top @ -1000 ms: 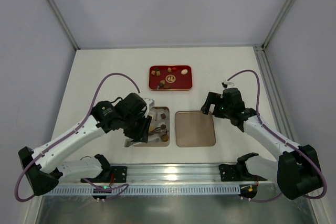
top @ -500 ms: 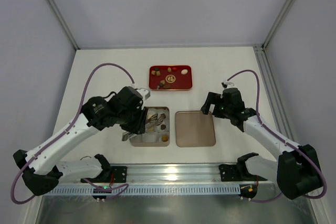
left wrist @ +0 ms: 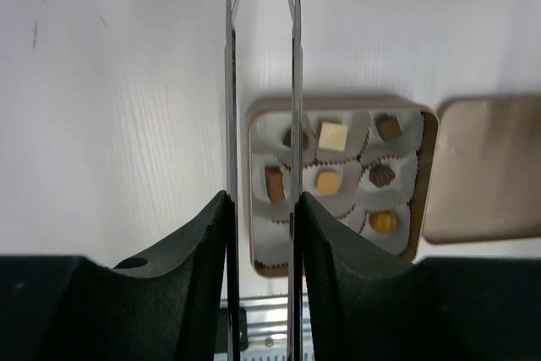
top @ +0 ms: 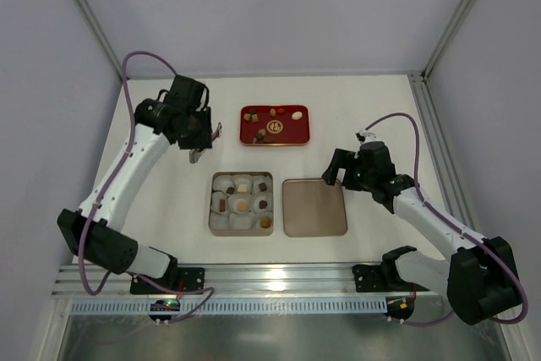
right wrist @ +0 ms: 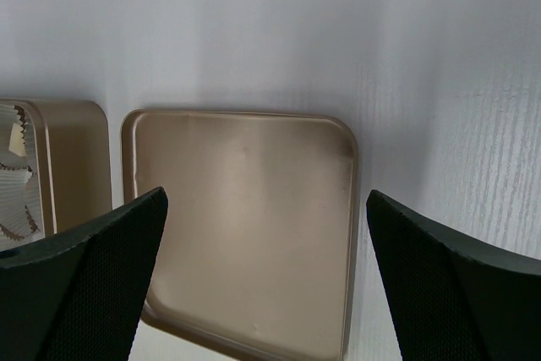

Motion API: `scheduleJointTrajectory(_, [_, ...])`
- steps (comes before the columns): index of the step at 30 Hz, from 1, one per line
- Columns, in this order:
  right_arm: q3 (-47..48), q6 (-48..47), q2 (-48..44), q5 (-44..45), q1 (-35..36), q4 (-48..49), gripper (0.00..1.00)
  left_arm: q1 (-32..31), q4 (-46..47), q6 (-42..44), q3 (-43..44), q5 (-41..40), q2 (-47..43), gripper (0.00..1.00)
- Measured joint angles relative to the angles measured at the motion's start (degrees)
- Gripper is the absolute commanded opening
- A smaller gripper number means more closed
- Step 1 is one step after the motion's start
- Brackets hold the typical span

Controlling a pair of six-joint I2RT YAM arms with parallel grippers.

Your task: Pack the chocolate

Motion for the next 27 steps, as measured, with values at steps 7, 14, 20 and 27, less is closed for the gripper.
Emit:
scheduleJointTrajectory(7, [0.52, -0.2, -4.31, -1.46, 0.0, -2.58, 1.0, 9.64, 9.9, 0.66, 3.72, 0.02, 13.51, 0.37])
scheduleJointTrajectory(14, [0.61, -0.28, -9.42, -1.73, 0.0, -4.76, 1.0, 15.08, 16.31, 1.53, 5.95, -0.68, 24.68, 0.38])
scheduleJointTrajectory(20, [0.61, -0.28, -10.86, -1.7, 0.0, -6.36, 1.0, 17.99, 18.82, 3.48, 9.27, -2.19, 31.61, 0.37])
scheduleJointTrajectory(27, [0.61, -0.55, -10.93, -1.7, 0.0, -7.08, 1.0, 21.09, 19.65, 3.69, 12.44, -2.21, 38.86, 0.39])
